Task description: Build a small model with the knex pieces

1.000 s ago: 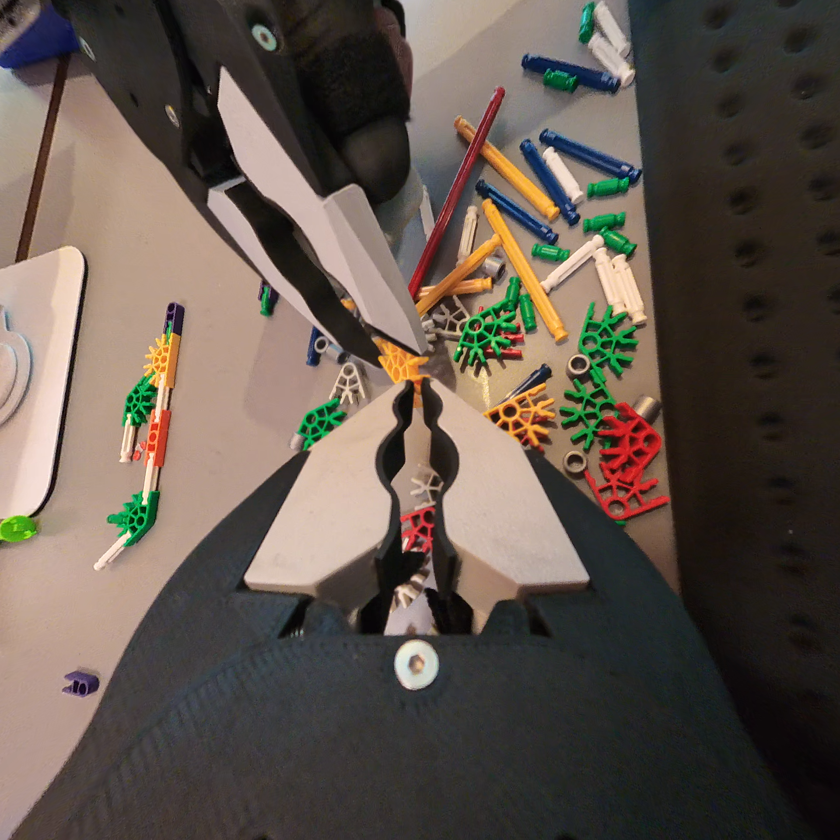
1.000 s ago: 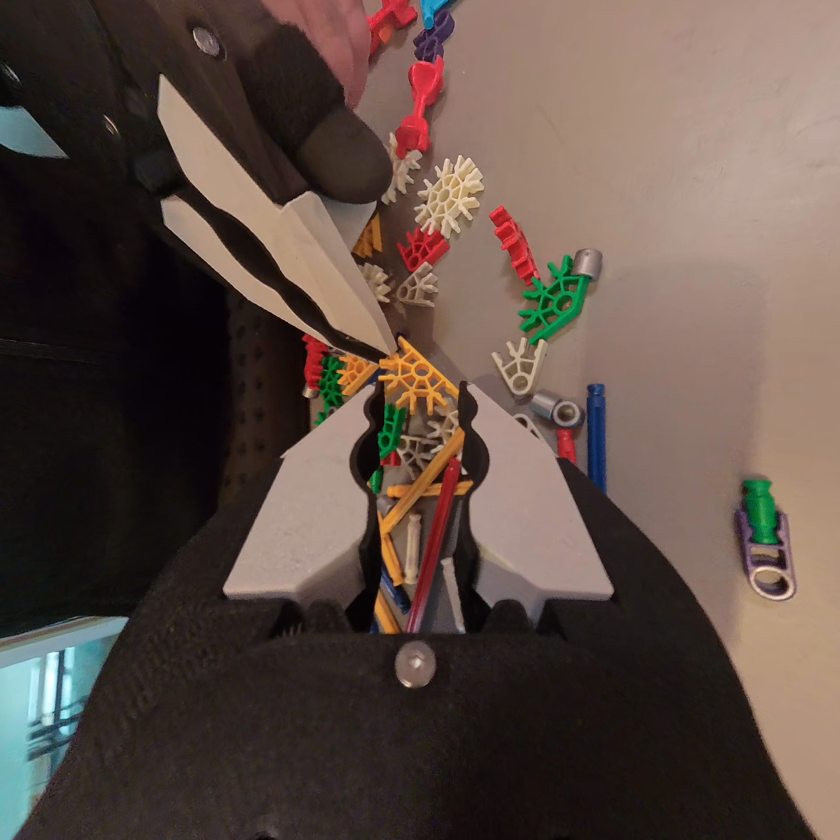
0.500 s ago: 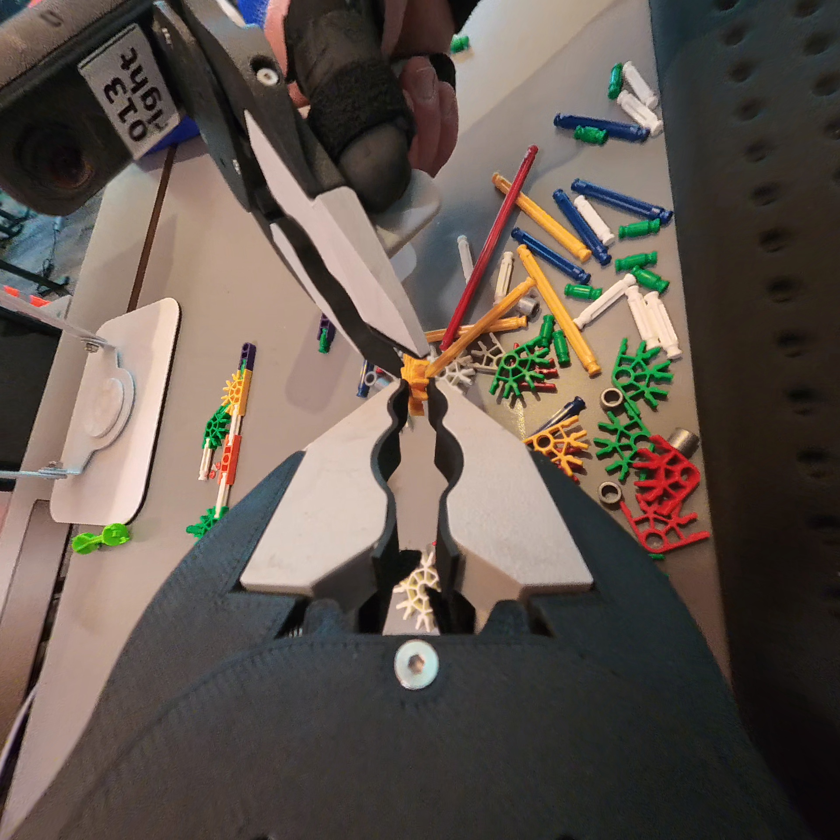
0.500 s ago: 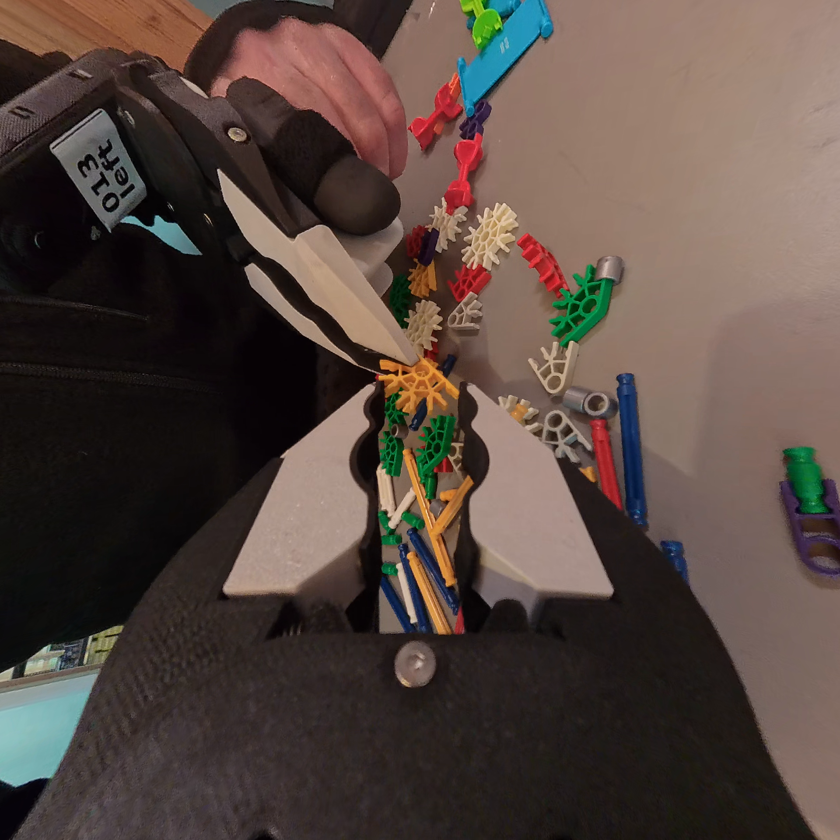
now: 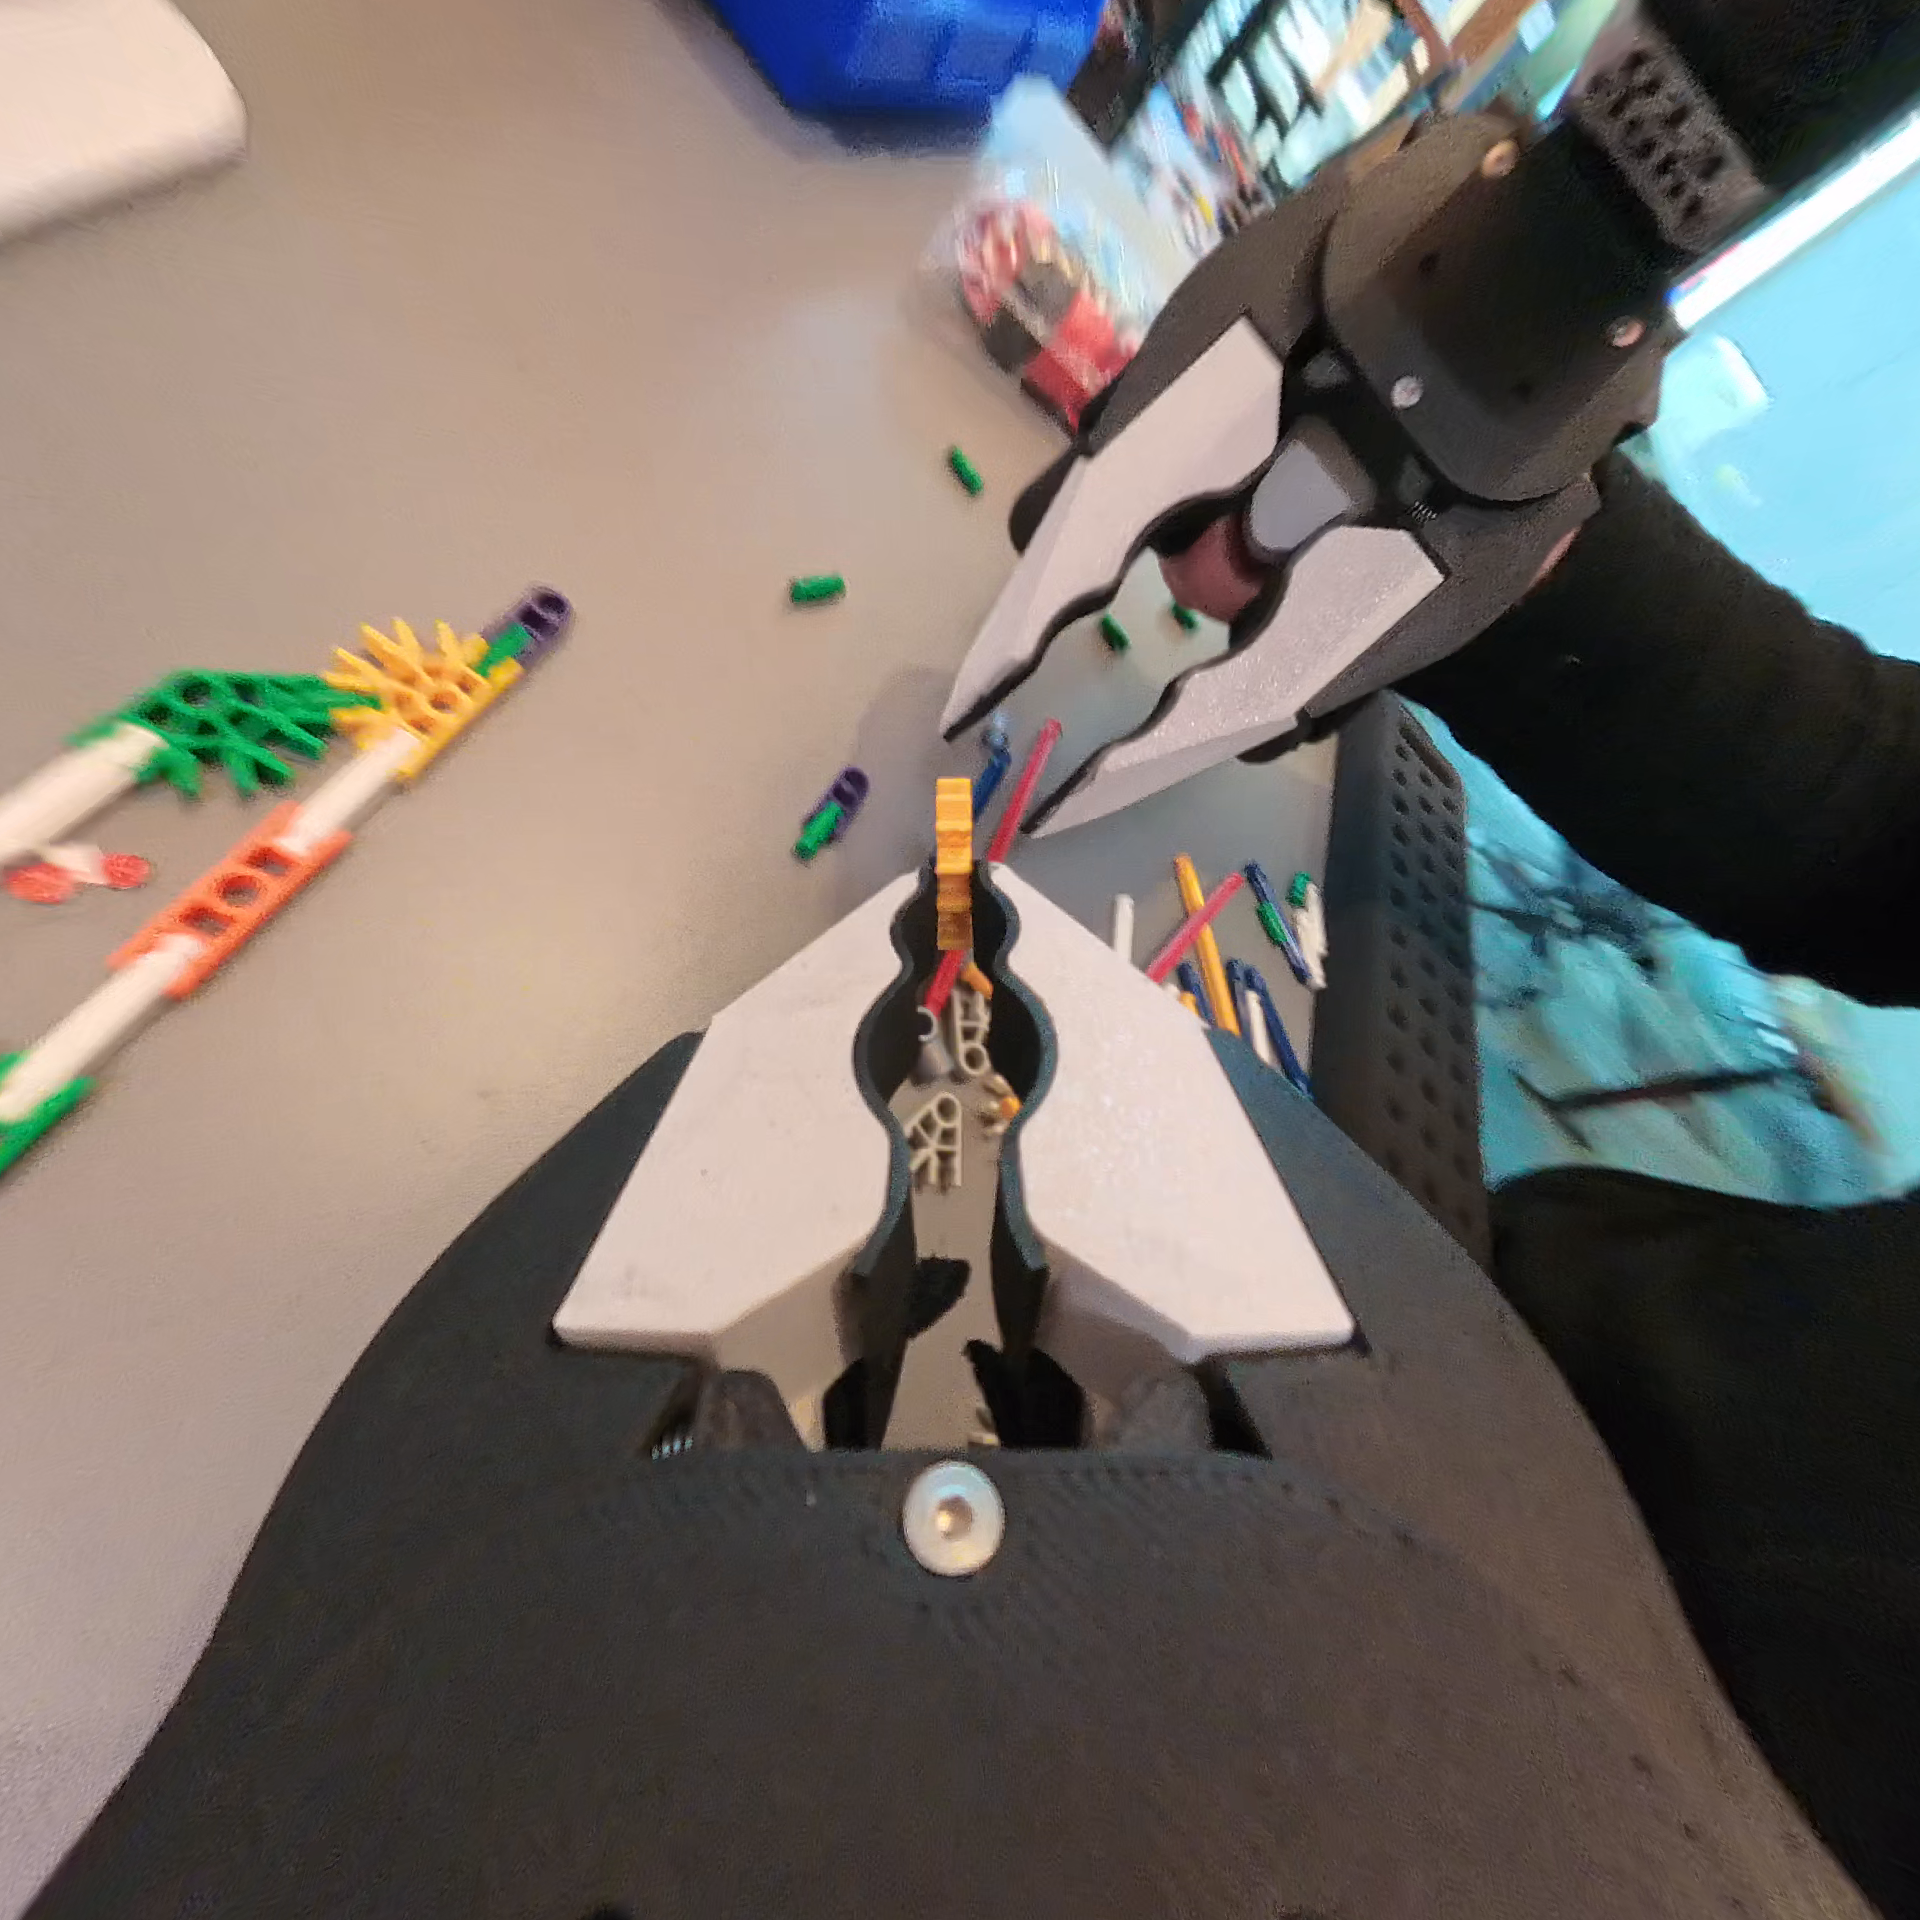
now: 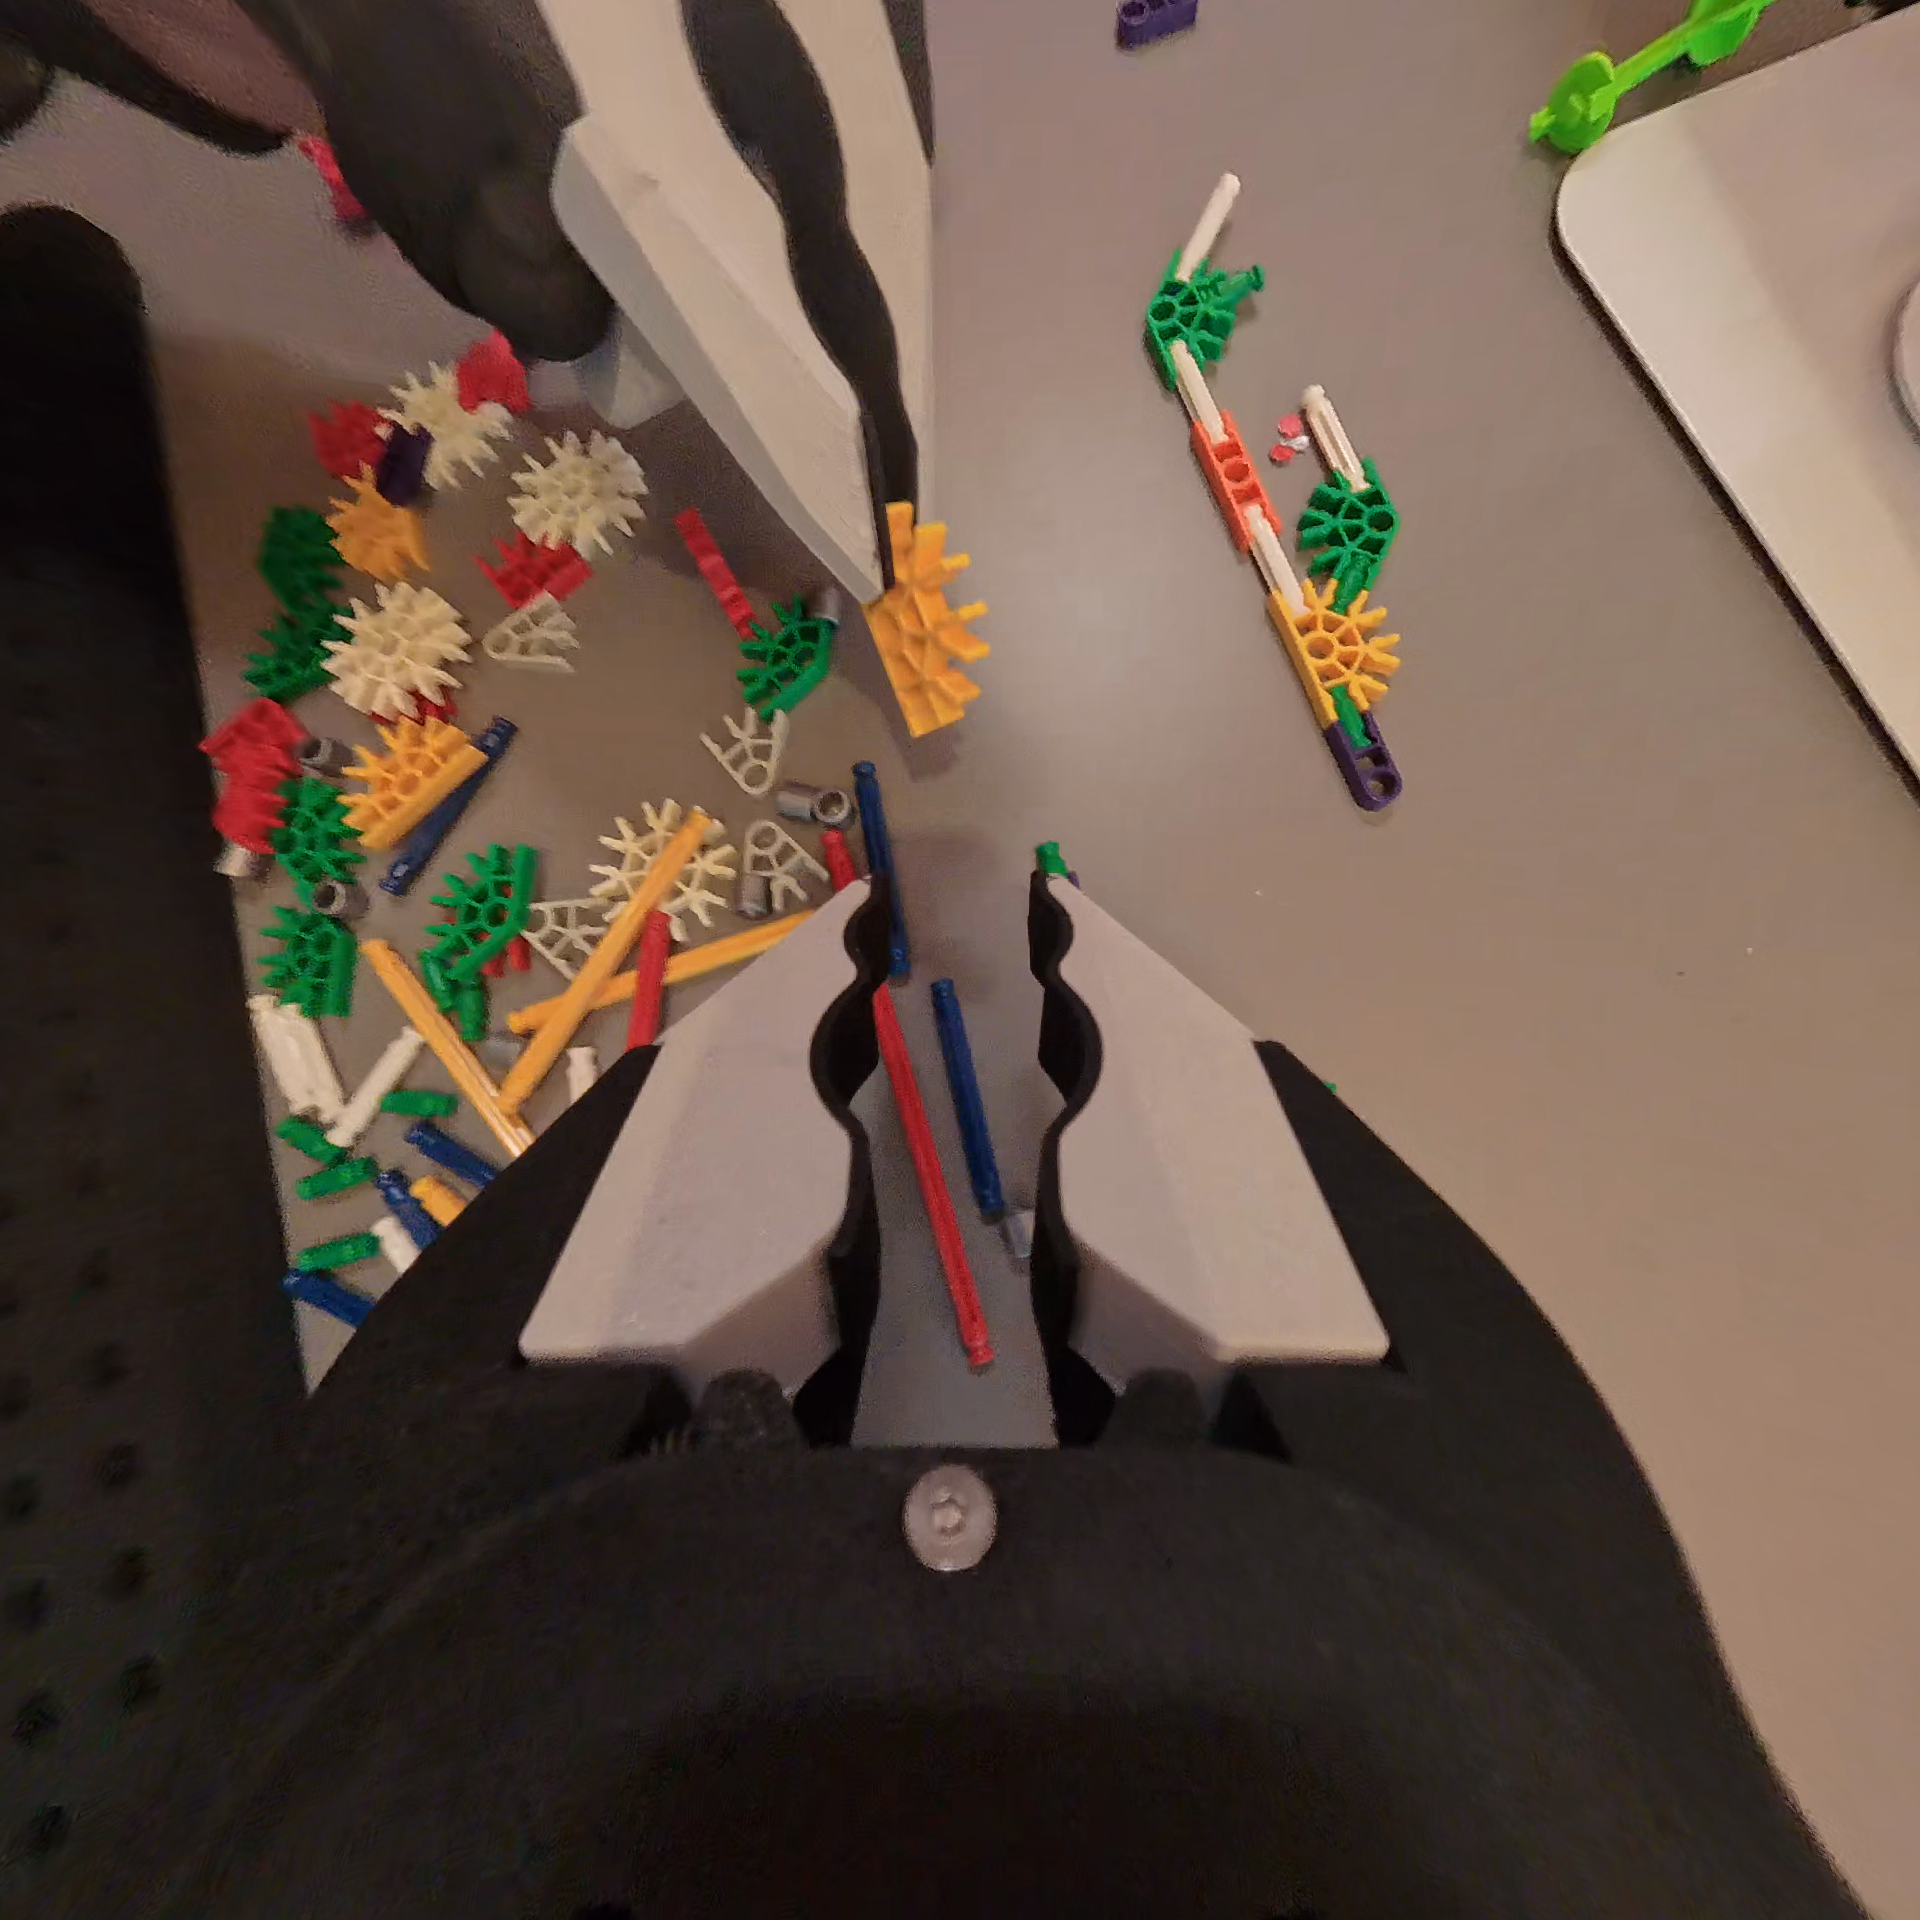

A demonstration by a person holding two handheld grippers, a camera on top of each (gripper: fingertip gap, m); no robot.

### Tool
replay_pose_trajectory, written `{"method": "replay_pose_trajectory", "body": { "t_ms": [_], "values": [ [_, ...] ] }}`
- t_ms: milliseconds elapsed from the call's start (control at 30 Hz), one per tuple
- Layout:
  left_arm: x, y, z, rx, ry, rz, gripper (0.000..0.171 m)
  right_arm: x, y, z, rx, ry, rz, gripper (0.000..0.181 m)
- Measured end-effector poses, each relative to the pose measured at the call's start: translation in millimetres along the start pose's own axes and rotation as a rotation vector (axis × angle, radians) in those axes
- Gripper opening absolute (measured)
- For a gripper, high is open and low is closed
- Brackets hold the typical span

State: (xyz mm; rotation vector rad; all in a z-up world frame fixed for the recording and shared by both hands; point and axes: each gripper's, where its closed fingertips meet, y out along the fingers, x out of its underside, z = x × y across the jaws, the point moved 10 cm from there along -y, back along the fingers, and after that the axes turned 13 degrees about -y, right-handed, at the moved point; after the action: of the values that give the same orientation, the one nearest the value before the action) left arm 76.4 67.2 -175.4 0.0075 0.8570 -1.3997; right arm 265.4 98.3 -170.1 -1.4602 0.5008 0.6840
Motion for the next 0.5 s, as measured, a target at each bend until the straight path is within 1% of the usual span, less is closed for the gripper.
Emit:
{"method": "replay_pose_trajectory", "body": {
  "t_ms": [33,67,133,200,333,400,500],
  "values": [
    [-3,6,-5,0.024,-0.048,-0.041,0.004,3,2,1,0.002,-0.006,-0.008,0.024],
    [-7,10,-9,0.016,-0.079,-0.028,0.003,5,5,2,0.007,-0.005,-0.011,0.023],
    [-9,18,-15,0.010,-0.133,-0.067,0.003,10,9,6,0.016,-0.015,-0.037,0.023],
    [-11,22,-19,0.020,-0.185,-0.044,0.003,12,14,8,0.034,-0.048,-0.055,0.021],
    [-12,30,-27,-0.018,-0.250,-0.076,0.004,12,23,12,0.034,-0.100,-0.085,0.019],
    [-13,32,-30,-0.032,-0.274,-0.066,0.003,13,27,13,0.023,-0.118,-0.102,0.017],
    [-13,34,-31,-0.048,-0.286,-0.081,0.004,15,32,15,0.001,-0.126,-0.110,0.013]
  ]
}}
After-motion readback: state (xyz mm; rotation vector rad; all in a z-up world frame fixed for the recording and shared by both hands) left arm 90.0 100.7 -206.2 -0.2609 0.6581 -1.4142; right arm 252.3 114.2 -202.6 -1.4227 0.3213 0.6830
